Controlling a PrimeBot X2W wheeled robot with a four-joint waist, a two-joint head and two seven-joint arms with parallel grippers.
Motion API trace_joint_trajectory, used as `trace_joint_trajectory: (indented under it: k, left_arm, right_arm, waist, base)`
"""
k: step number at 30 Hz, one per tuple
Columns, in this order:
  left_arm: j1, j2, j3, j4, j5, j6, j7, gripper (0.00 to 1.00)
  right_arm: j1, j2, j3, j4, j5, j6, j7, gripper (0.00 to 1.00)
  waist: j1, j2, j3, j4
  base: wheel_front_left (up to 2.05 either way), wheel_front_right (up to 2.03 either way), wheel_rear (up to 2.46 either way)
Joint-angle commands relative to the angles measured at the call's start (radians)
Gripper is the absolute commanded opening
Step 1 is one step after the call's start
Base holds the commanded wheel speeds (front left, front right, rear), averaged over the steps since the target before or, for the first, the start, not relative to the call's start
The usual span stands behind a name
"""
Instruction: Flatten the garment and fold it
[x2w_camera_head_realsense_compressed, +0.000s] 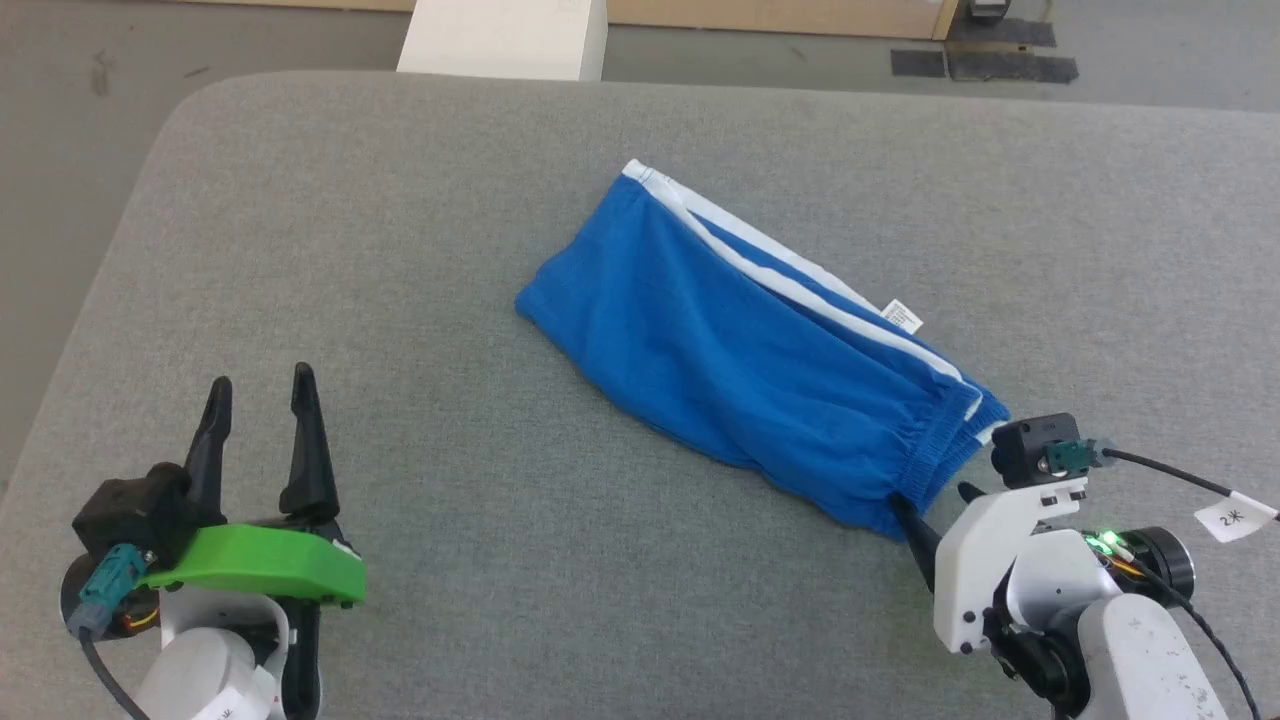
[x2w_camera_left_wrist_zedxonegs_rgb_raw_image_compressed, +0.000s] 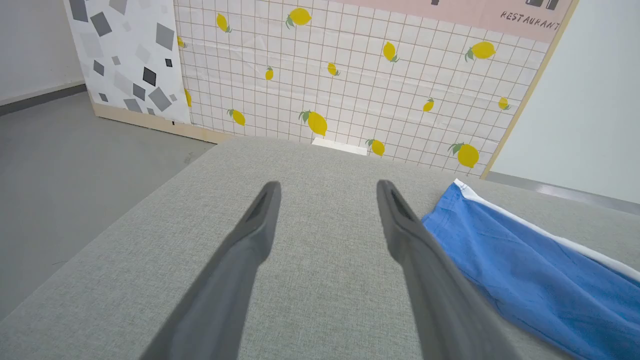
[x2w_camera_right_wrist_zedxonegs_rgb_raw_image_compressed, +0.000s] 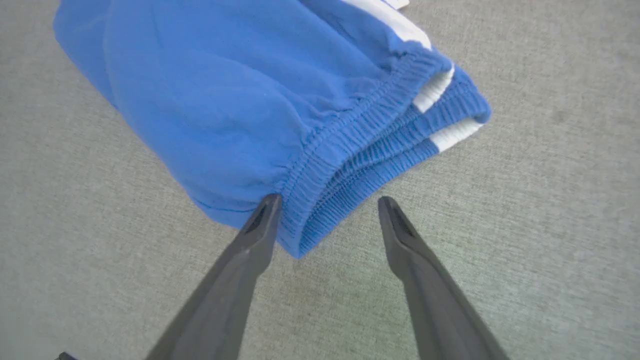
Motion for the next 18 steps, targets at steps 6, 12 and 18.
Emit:
trace_joint_trajectory:
  k: [6, 12, 18]
  left_arm:
    - [-0.015, -0.008, -0.012, 0.005, 0.004, -0.015, -0.003, 1.00]
    - [-0.028, -0.013, -0.019, 0.016, 0.003, -0.021, -0.003, 1.00]
    - [-0.033, -0.014, -0.019, 0.025, 0.003, -0.025, -0.003, 1.00]
  right_arm:
    - [-0.030, 0.000, -0.011, 0.080, -0.014, -0.002, 0.027, 1.00]
    - [-0.048, 0.000, 0.012, 0.126, -0.023, -0.002, 0.041, 1.00]
    - [-0.056, 0.000, 0.023, 0.143, -0.015, -0.002, 0.071, 0.00]
  waist:
    - [0.0001, 0.0000, 0.033, 0.014]
    - [0.0001, 0.0000, 0.051, 0.022]
    - [0.0001, 0.0000, 0.056, 0.024]
  base:
    - [0.00, 0.00, 0.00]
    - [0.00, 0.00, 0.00]
    - [0.00, 0.00, 0.00]
